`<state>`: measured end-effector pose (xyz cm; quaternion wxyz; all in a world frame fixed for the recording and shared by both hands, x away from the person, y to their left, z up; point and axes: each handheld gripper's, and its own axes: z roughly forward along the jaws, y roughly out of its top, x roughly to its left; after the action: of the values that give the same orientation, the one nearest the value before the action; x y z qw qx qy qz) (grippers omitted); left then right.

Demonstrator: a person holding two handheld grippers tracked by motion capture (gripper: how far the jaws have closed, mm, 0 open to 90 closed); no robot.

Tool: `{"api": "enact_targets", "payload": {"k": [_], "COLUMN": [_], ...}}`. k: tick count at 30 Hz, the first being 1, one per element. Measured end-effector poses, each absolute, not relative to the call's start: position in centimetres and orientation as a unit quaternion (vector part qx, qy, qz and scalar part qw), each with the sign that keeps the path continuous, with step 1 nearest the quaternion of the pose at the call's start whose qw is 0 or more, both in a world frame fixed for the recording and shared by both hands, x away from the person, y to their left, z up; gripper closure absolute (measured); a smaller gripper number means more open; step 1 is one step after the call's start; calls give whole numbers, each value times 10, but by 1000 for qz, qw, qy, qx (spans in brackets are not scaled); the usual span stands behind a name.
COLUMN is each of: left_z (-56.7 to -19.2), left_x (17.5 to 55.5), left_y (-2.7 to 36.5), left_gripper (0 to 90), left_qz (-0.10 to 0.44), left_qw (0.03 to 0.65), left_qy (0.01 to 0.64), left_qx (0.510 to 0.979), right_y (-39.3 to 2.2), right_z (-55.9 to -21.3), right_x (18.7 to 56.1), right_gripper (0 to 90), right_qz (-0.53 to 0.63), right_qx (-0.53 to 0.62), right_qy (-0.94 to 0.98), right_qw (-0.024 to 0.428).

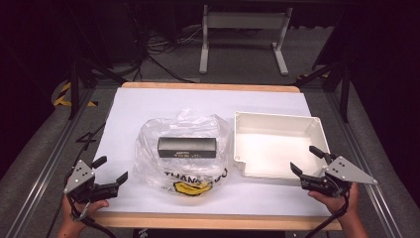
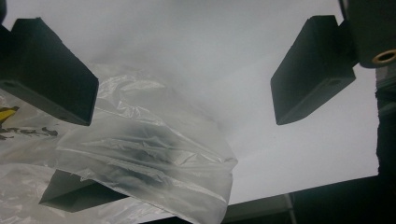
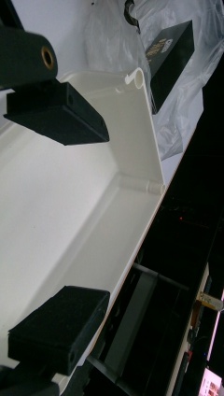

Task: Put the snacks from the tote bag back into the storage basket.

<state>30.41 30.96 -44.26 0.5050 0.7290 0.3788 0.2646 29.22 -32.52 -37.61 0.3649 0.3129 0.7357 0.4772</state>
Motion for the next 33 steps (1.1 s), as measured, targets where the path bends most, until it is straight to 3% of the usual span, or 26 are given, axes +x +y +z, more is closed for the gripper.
{"api": "enact_targets", "payload": {"k": [33], "left_z": [-439], "left_x": [302], "left_y": [300], "left_gripper": [99], "left_qz": [260], "left_qw": [508], "left_qy": [367], "left_qx": [735], "right_y": [-240], "right_z": [-357], "right_x": [364], "right_gripper": [220], "right_qz": [479], "right_qx": [209], "right_qy": [810], "right_qw": [265]}}
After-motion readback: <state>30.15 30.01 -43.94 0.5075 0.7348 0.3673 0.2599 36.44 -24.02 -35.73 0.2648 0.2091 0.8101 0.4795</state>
